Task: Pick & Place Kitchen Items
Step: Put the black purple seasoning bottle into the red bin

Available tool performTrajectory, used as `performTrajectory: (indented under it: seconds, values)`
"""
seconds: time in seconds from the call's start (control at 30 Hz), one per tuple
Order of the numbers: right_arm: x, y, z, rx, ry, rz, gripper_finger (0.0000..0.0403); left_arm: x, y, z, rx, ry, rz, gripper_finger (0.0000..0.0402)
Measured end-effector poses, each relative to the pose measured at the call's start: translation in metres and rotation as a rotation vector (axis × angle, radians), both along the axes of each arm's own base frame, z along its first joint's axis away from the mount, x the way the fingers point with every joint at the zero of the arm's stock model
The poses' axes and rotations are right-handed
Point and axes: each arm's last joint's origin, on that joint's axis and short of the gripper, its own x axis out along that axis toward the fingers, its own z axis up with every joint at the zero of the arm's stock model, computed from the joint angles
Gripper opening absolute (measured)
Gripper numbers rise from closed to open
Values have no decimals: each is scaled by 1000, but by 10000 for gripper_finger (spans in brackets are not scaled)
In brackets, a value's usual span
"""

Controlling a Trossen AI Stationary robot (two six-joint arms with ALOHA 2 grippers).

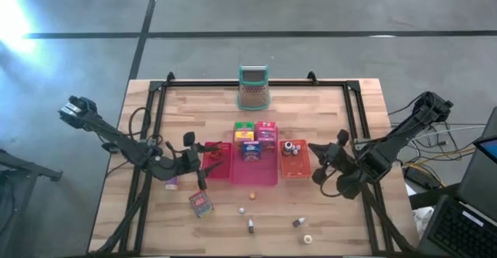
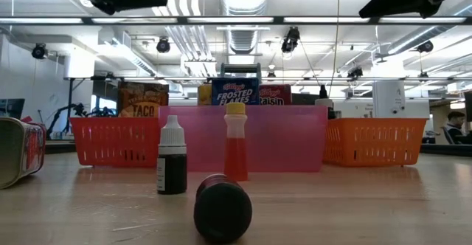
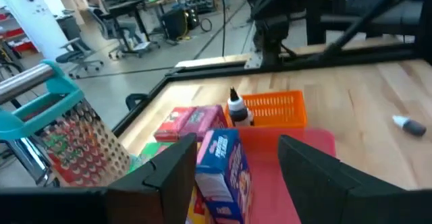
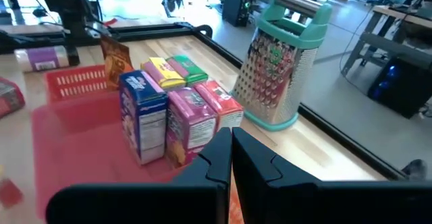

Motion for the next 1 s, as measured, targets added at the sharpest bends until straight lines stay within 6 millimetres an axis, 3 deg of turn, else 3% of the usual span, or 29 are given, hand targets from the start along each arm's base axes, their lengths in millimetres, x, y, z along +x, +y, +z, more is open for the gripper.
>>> performTrajectory:
  seconds: [0.47, 0.7, 0.9, 1.0]
  values:
    - [12, 4, -5, -48, 30, 1, 8, -5, -7, 0, -61, -25, -24, 100]
    - [14, 6, -3, -47, 29, 22, 8, -33, -17, 7, -198, -102, 78, 93]
    - [13, 6, -1, -64, 40, 31, 8, -50, -21, 9, -326, -29, -154, 93]
    - [15, 8, 7, -38, 33, 50, 8, -55, -16, 13, -447, -38, -158, 96]
